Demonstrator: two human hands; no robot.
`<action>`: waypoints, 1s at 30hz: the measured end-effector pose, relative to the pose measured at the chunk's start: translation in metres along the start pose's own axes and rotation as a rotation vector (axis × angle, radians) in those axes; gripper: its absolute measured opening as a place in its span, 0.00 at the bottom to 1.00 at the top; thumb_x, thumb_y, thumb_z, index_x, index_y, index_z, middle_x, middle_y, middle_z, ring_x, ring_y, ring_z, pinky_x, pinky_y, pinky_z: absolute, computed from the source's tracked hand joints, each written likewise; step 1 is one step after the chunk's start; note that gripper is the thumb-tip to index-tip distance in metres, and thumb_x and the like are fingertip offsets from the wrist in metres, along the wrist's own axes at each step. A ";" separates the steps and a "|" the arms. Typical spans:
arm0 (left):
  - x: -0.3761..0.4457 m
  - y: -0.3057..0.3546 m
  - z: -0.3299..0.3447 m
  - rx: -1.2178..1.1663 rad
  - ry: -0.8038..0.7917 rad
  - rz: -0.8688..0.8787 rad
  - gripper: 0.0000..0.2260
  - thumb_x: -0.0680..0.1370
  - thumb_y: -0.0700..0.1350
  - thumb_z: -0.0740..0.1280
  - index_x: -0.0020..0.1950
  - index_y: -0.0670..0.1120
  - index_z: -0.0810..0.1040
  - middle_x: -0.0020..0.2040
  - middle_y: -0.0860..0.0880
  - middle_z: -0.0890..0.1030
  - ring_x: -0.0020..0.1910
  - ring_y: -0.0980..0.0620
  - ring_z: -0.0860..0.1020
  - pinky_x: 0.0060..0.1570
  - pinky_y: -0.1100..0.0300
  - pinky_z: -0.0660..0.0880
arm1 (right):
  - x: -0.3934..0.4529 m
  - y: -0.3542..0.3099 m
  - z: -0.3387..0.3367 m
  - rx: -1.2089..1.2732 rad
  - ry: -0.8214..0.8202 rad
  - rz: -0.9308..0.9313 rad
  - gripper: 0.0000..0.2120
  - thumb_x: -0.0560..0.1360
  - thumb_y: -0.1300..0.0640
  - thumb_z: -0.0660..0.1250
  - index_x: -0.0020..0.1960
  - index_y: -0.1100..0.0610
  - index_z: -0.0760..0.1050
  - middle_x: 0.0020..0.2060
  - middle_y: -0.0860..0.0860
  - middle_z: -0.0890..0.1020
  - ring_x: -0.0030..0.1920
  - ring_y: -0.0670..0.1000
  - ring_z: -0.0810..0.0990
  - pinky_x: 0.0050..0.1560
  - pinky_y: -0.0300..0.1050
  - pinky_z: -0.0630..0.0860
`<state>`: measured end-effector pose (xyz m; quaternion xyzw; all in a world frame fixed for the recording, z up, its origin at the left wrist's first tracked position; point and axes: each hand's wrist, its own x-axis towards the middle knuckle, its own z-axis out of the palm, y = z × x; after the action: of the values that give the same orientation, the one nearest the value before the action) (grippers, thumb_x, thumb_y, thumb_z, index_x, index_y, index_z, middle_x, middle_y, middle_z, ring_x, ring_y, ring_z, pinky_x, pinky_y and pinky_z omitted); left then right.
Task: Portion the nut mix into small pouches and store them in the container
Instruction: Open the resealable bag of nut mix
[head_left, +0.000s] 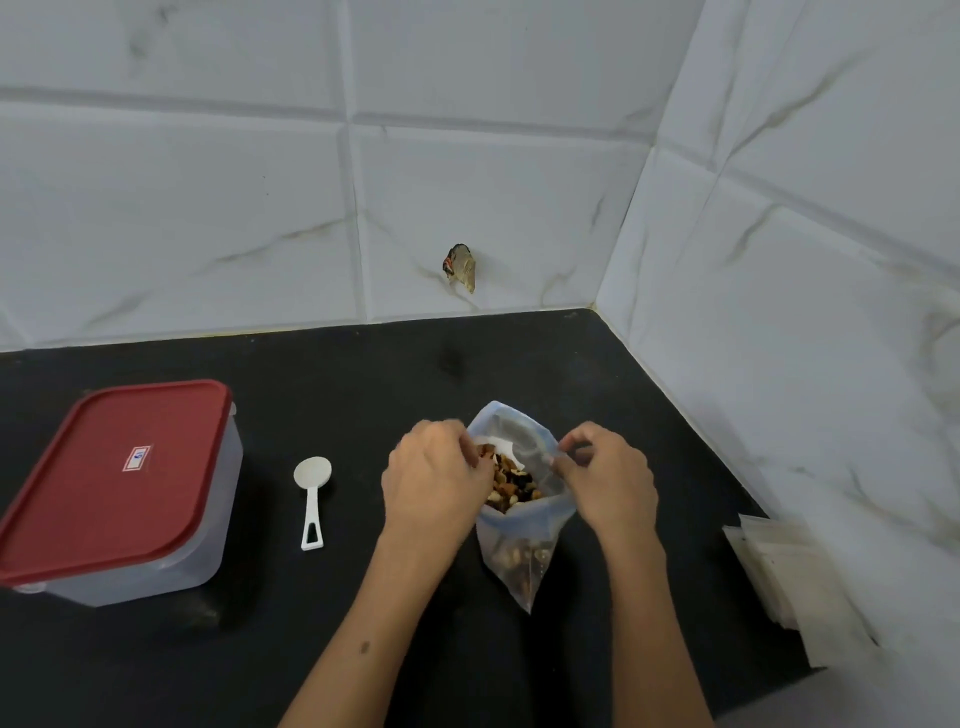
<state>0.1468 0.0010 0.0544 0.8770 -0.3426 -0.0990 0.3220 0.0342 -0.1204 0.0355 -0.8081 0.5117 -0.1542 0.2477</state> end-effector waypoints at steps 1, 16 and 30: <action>0.003 0.002 0.001 0.011 0.063 0.008 0.06 0.75 0.47 0.70 0.48 0.47 0.76 0.51 0.49 0.75 0.47 0.51 0.76 0.44 0.57 0.76 | 0.002 -0.001 0.000 0.002 0.013 -0.013 0.12 0.72 0.49 0.71 0.53 0.49 0.73 0.48 0.45 0.77 0.47 0.46 0.76 0.43 0.42 0.72; 0.058 -0.001 0.033 -0.227 -0.050 -0.006 0.10 0.75 0.51 0.71 0.52 0.47 0.83 0.45 0.50 0.83 0.46 0.54 0.79 0.44 0.61 0.76 | 0.055 -0.015 0.014 0.225 -0.161 -0.311 0.05 0.75 0.54 0.68 0.49 0.53 0.82 0.40 0.47 0.83 0.44 0.45 0.81 0.49 0.47 0.78; 0.070 -0.017 0.046 -1.155 -0.578 -0.779 0.12 0.81 0.47 0.62 0.46 0.41 0.79 0.38 0.42 0.81 0.38 0.47 0.79 0.37 0.50 0.76 | 0.061 -0.020 0.013 0.694 -0.577 0.427 0.14 0.79 0.55 0.61 0.57 0.62 0.78 0.51 0.58 0.81 0.52 0.54 0.78 0.58 0.53 0.73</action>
<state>0.1900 -0.0590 0.0112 0.5655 0.0276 -0.5957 0.5697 0.0816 -0.1655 0.0355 -0.5649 0.4949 -0.0315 0.6595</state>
